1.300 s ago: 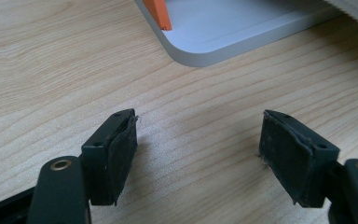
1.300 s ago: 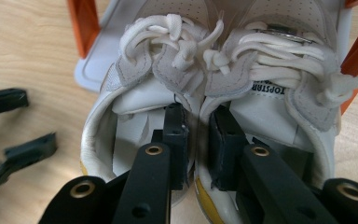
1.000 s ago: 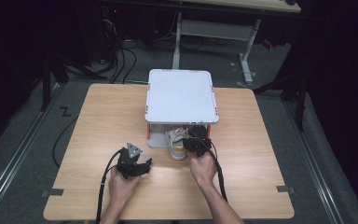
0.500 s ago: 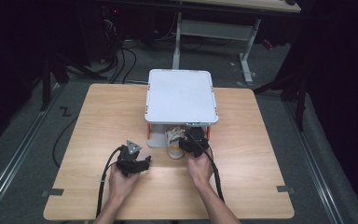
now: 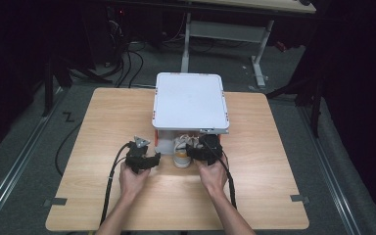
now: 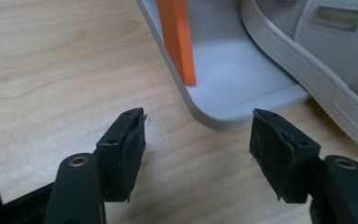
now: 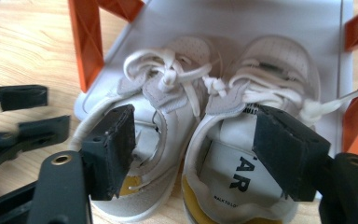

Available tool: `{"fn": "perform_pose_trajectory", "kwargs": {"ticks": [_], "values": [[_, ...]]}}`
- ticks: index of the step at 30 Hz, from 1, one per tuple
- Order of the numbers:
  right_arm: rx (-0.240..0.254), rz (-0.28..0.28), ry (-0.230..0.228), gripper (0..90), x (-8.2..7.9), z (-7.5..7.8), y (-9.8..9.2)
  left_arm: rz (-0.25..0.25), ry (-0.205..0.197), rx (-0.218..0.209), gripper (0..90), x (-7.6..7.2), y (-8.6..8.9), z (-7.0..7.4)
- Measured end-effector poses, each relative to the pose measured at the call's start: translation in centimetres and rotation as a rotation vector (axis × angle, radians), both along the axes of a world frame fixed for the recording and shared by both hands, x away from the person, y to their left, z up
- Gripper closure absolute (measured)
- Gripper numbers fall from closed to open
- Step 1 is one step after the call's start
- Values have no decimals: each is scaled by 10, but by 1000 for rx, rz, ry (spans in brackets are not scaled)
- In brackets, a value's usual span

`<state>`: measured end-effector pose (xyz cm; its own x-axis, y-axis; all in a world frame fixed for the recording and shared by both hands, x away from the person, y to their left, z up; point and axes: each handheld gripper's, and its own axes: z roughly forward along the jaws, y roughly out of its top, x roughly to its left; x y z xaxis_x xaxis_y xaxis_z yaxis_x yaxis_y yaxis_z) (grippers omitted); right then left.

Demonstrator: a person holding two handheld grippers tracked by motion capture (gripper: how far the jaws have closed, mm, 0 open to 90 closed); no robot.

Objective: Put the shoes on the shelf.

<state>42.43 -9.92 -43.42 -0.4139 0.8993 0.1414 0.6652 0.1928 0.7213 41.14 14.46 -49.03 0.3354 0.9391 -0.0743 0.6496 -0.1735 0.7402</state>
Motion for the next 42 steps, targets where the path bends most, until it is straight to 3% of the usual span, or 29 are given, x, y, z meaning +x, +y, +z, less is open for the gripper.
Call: {"fn": "perform_pose_trajectory", "kwargs": {"ticks": [4, 9, 11, 13, 17, 19, 25, 31, 34, 37, 42], "values": [[18, 4, -36, 288, -11, 4, -7, 4, -6, 21, 373, 11, -5, 7], [34, 3, -93, 302, -38, 4, -19, 34, -9, 12, 398, 24, -6, 13], [41, -2, -108, 316, -52, -1, -24, 33, -17, 23, 434, 28, -8, 13], [46, -14, -114, 324, -64, -7, -26, 32, -28, 4, 477, 31, -9, 11], [58, -37, -119, 315, -77, -21, -24, 47, 12, 14, 529, 37, -8, 1], [55, -42, -122, 298, -79, -28, -17, 43, 10, 28, 545, 38, -9, -1], [5, -73, -139, 229, -76, -41, 5, 58, -7, 0, 629, 40, -8, -1], [-36, -107, -184, 217, -72, -47, 17, 47, -13, 6, 747, 41, -10, -3], [-51, -126, -187, 222, -67, -47, 21, 52, -9, 1, 755, 41, -9, -3], [-29, -120, -181, 223, -62, -46, 21, 54, -11, 1, 761, 41, -9, -3], [-38, -103, -184, 260, -54, -46, 23, 53, 0, -14, 766, 41, -8, -2]]}}
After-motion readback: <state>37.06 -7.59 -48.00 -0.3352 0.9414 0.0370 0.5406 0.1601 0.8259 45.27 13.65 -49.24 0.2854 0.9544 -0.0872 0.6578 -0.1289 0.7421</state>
